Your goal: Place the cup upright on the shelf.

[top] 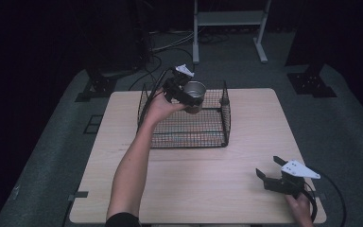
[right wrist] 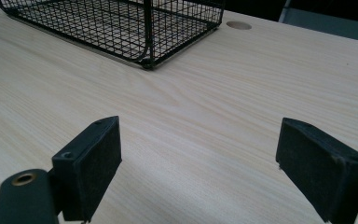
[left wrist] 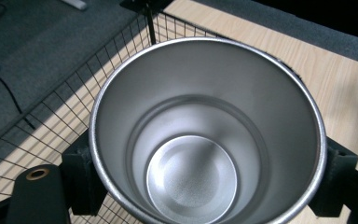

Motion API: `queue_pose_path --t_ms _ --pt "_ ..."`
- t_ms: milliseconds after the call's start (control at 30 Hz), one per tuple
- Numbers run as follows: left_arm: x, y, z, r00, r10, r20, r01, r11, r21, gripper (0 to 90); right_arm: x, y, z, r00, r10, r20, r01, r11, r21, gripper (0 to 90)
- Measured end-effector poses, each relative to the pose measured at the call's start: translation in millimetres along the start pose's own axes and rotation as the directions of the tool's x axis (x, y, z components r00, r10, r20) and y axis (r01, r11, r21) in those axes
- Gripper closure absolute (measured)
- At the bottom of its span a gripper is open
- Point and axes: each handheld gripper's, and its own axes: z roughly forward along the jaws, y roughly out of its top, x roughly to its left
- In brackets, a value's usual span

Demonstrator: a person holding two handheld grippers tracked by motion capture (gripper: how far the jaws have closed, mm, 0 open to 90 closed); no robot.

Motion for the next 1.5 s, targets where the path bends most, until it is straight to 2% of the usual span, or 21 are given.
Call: queue_pose_path --t_ms 67,200,500,600,700,767,867,1033,1133,1167,1200,1233,1367,1433,1500 --pt "2.5 -1.5 8.7 1.0000 -0.005 0.003 0.005 0.9998 0.021 17.8 0.5 0.0 -0.1 1.0000 0.005 -0.002 -0.005 1.000 0.002 13.4" --pt "5.6 -4.8 21.3 0.9997 -0.013 -0.019 0.014 0.9983 0.057 17.7 -0.2 0.0 -0.4 1.0000 0.005 -0.004 -0.005 1.000 0.004 13.4" --pt "11.1 -16.3 39.0 0.9983 -0.056 -0.014 0.057 0.9961 0.068 17.7 -0.4 0.0 -0.5 0.9999 0.006 -0.010 -0.006 1.000 0.005 13.4" --pt "13.7 -23.6 48.8 0.9980 -0.063 -0.009 0.064 0.9936 0.093 17.7 -0.2 0.0 -0.2 1.0000 0.006 -0.008 -0.006 1.000 0.000 13.4" --pt "13.8 -28.0 53.4 0.9987 -0.048 -0.014 0.050 0.9942 0.095 17.7 -0.4 0.0 -0.2 0.9999 0.007 -0.008 -0.007 1.000 0.001 13.4" --pt "15.1 -33.4 60.2 0.9977 -0.067 0.004 0.067 0.9929 0.098 17.7 -0.3 0.0 -0.3 0.9999 0.012 -0.009 -0.012 1.000 0.003 13.4" --pt "16.6 -35.8 64.7 0.9973 -0.073 0.010 0.071 0.9916 0.108 17.7 -0.5 0.0 -0.3 0.9999 0.012 -0.009 -0.012 1.000 0.002 13.4" --pt "20.4 -41.9 76.8 0.9974 -0.071 -0.004 0.071 0.9854 0.154 17.7 -0.5 0.0 -0.3 0.9999 0.011 -0.010 -0.011 1.000 0.002 13.4" --pt "22.8 -46.1 84.5 0.9949 -0.101 0.000 0.099 0.9743 0.202 17.7 -0.4 0.0 -0.3 0.9999 0.009 -0.011 -0.009 1.000 0.001 13.4" --pt "23.6 -47.3 86.5 0.9952 -0.098 -0.003 0.096 0.9712 0.218 17.7 -0.4 0.0 -0.3 0.9999 0.008 -0.012 -0.008 1.000 0.001 13.4" --pt "23.6 -47.3 86.5 0.9952 -0.098 -0.003 0.096 0.9712 0.218 17.7 -0.4 0.0 -0.3 0.9999 0.008 -0.012 -0.008 1.000 0.001 13.4" --pt "24.9 -49.3 89.0 0.9947 -0.103 -0.004 0.101 0.9680 0.230 17.7 -0.4 0.0 -0.3 0.9999 0.008 -0.013 -0.008 1.000 0.001 13.4" --pt "25.0 -50.1 92.0 0.9955 -0.094 -0.002 0.092 0.9707 0.222 17.7 -0.5 0.0 -0.4 0.9999 0.008 -0.015 -0.008 1.000 -0.002 13.4" --pt "24.1 -50.5 93.9 0.9975 -0.071 -0.001 0.070 0.9742 0.214 17.7 -0.5 0.0 -0.3 0.9999 0.008 -0.015 -0.008 1.000 -0.001 13.4" --pt "25.9 -50.9 96.0 0.9973 -0.073 0.006 0.070 0.9732 0.219 17.7 -0.6 0.0 -0.3 0.9998 0.009 -0.015 -0.009 1.000 0.000 13.4"
